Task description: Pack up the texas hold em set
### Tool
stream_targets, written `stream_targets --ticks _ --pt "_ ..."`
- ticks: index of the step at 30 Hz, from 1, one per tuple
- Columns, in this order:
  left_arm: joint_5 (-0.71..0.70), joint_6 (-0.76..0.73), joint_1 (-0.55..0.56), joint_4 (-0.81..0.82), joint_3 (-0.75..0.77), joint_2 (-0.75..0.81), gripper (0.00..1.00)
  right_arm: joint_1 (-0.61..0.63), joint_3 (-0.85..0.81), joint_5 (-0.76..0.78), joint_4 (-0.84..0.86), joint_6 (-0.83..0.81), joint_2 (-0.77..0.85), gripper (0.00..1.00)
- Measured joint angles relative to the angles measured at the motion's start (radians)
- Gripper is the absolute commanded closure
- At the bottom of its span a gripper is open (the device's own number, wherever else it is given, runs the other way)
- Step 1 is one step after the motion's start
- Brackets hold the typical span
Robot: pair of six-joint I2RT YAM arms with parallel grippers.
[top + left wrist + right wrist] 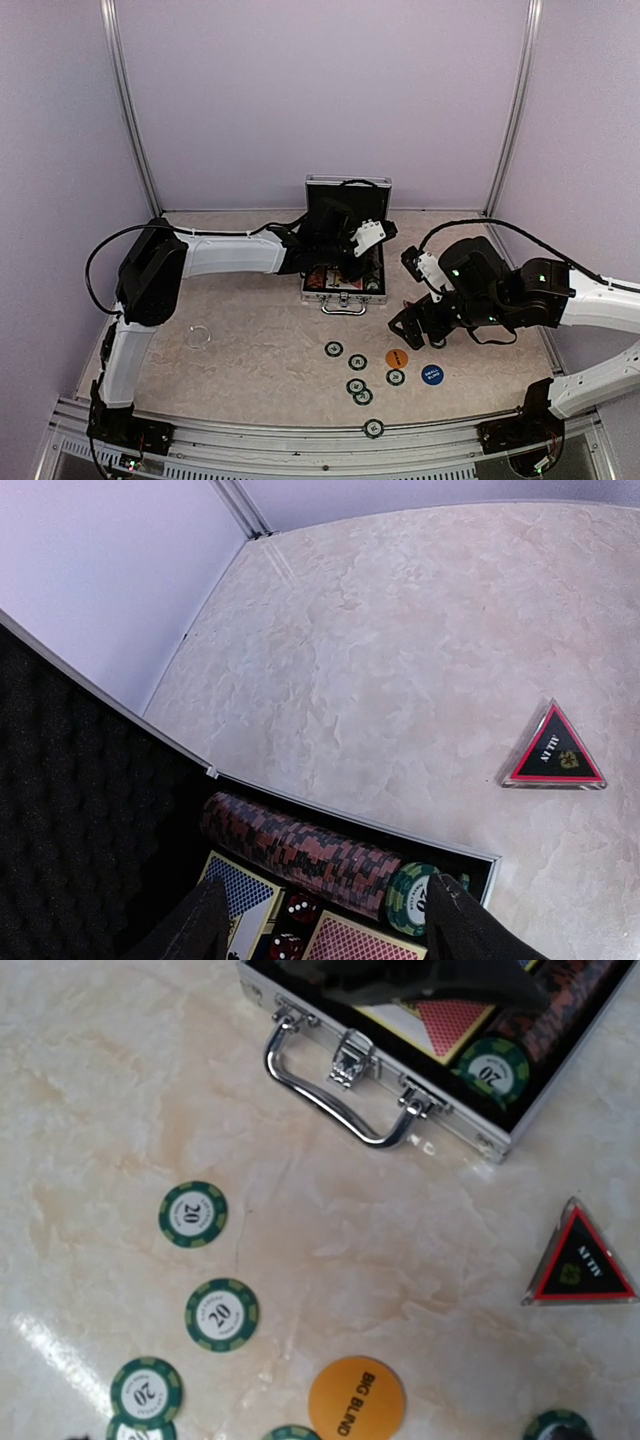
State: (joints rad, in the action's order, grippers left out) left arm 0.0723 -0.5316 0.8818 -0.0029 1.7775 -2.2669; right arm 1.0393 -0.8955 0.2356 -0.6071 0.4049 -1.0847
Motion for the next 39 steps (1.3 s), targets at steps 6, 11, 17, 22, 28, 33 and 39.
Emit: stream_targets --ticks 6,11,17,22,28,33,39 --pt "0.021 -0.009 0.003 -0.076 0.036 -0.008 0.34 0.0 0.0 -0.006 0.0 0.0 0.0 0.0" --pt "0.022 -0.013 0.01 -0.103 0.049 -0.048 0.34 0.0 0.004 -0.007 0.0 0.0 0.0 0.0" --pt "0.025 -0.013 0.012 -0.127 0.06 -0.091 0.34 0.0 0.012 -0.007 0.0 0.001 0.002 0.0" --pt "0.023 -0.012 0.012 -0.134 0.067 -0.102 0.34 0.0 0.012 -0.007 0.0 0.001 0.002 0.0" --pt "-0.01 -0.011 0.012 -0.122 0.077 -0.109 0.34 0.0 0.012 -0.007 0.0 0.001 0.002 0.0" --pt "-0.055 -0.008 0.012 -0.093 0.08 -0.121 0.34 0.0 0.012 -0.007 0.0 0.001 0.002 0.0" --pt "-0.112 -0.004 0.012 -0.066 0.093 -0.14 0.34 0.0 0.012 -0.007 0.0 0.001 0.002 0.0"
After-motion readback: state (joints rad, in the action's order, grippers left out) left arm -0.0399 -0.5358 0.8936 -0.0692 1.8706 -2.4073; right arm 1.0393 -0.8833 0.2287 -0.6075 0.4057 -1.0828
